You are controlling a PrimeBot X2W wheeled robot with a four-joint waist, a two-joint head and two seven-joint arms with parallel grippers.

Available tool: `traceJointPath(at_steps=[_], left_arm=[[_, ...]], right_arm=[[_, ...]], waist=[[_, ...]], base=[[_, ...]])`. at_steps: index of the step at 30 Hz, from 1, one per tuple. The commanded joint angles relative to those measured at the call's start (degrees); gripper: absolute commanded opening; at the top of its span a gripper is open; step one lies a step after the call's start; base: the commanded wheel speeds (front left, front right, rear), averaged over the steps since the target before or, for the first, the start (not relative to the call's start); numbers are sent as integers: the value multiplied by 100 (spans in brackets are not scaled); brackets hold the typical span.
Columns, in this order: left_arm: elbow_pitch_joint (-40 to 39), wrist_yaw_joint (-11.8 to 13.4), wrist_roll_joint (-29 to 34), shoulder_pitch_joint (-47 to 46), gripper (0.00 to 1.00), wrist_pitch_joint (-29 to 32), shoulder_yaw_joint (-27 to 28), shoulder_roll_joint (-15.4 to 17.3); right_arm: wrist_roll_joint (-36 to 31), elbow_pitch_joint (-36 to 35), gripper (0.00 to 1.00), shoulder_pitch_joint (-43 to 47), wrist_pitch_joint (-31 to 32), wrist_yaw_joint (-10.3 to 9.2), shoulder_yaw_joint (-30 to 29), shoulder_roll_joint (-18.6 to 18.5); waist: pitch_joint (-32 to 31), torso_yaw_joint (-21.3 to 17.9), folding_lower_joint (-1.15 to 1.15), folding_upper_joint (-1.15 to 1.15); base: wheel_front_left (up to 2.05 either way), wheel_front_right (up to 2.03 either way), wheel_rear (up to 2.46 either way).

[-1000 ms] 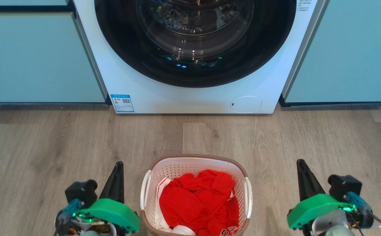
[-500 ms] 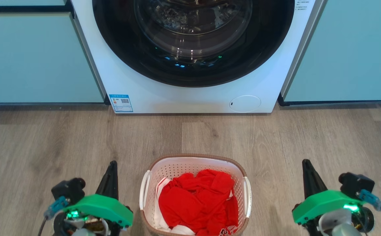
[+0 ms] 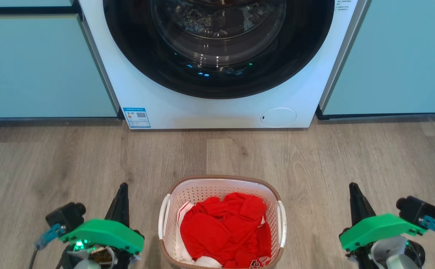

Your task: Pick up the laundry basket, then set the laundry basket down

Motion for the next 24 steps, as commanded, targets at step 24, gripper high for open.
traceJointPath(at_steps=[24], left_arm=[[-201,-174,-1553,-399,0,389,500,69]], right_arm=[[1660,-157,0,-387,381,20,-254,-100]], waist=[[21,-56,0,0]], base=[[0,0,0]])
